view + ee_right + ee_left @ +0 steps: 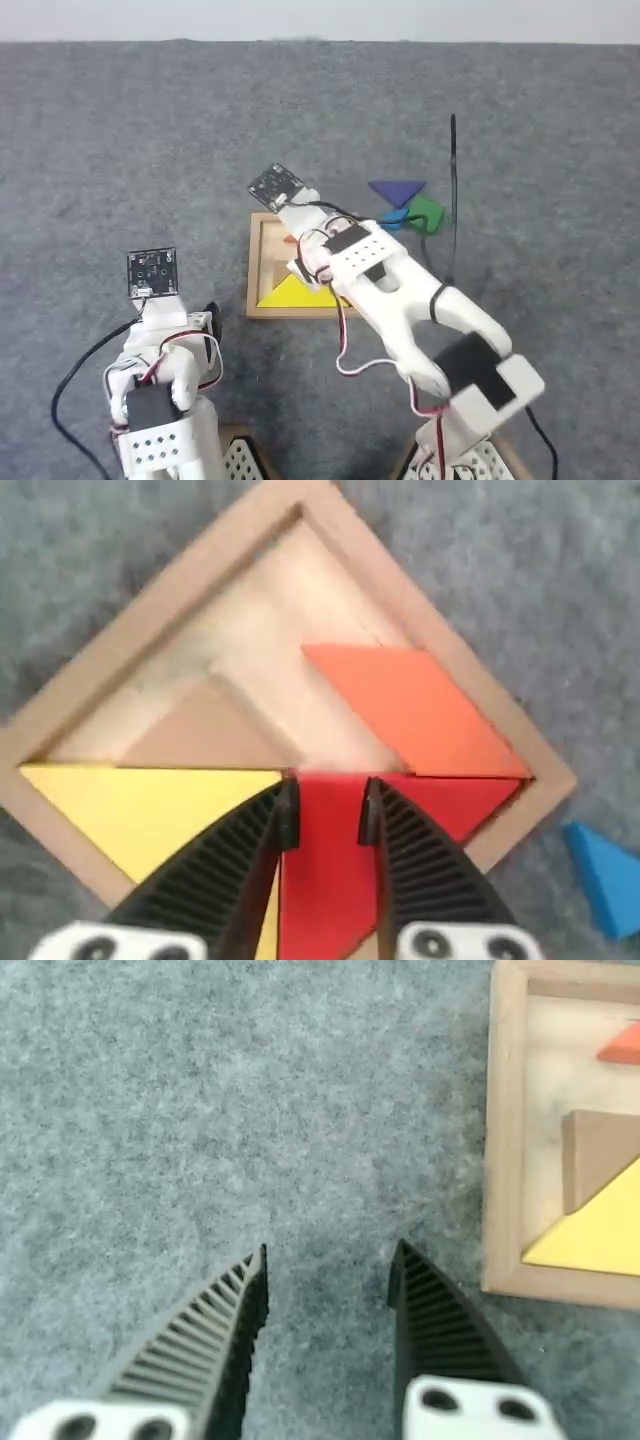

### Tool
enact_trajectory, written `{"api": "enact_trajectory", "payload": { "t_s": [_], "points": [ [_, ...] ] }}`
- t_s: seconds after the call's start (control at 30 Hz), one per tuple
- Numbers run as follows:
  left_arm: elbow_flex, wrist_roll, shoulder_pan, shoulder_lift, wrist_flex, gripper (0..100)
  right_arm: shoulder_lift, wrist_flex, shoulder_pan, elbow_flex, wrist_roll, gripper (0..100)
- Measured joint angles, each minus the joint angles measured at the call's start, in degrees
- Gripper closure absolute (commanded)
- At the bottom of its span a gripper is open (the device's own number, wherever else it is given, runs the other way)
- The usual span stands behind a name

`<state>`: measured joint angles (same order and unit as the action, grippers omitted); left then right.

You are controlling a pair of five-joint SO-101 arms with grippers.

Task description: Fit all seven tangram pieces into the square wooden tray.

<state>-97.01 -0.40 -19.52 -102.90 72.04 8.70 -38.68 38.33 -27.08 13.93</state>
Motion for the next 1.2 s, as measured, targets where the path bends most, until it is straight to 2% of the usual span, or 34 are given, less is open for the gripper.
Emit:
{"api": "enact_trajectory", "payload": {
  "t_s": [0.27, 0.6, 0.7, 0.83, 0.93, 1.0, 1.1, 1.2],
  "points": [
    [0.0, 0.0, 0.0, 0.0, 0.0, 81, 6.0, 0.4, 1.7, 5.3, 0.0, 87.6],
    [0.0, 0.0, 0.0, 0.0, 0.0, 81, 6.2, 0.0, 2.5, 6.0, 0.0, 87.6],
    [0.0, 0.0, 0.0, 0.0, 0.0, 81, 2.7, -3.0, 1.8, 6.0, -0.4, 87.6],
    [0.0, 0.0, 0.0, 0.0, 0.0, 81, -9.6, -7.8, -2.3, 3.5, -2.6, 89.8],
    [0.0, 0.0, 0.0, 0.0, 0.0, 81, -22.1, -8.8, -6.7, -4.6, -3.0, 95.5],
    [0.0, 0.0, 0.0, 0.0, 0.0, 81, -31.2, -8.8, -10.3, -12.7, -3.1, 96.0],
    [0.0, 0.0, 0.0, 0.0, 0.0, 81, -44.8, -9.4, -17.9, -26.0, -3.0, 95.4],
    [0.0, 0.0, 0.0, 0.0, 0.0, 81, -56.1, -9.8, -27.6, -38.4, 0.4, 95.7]
  ]
}}
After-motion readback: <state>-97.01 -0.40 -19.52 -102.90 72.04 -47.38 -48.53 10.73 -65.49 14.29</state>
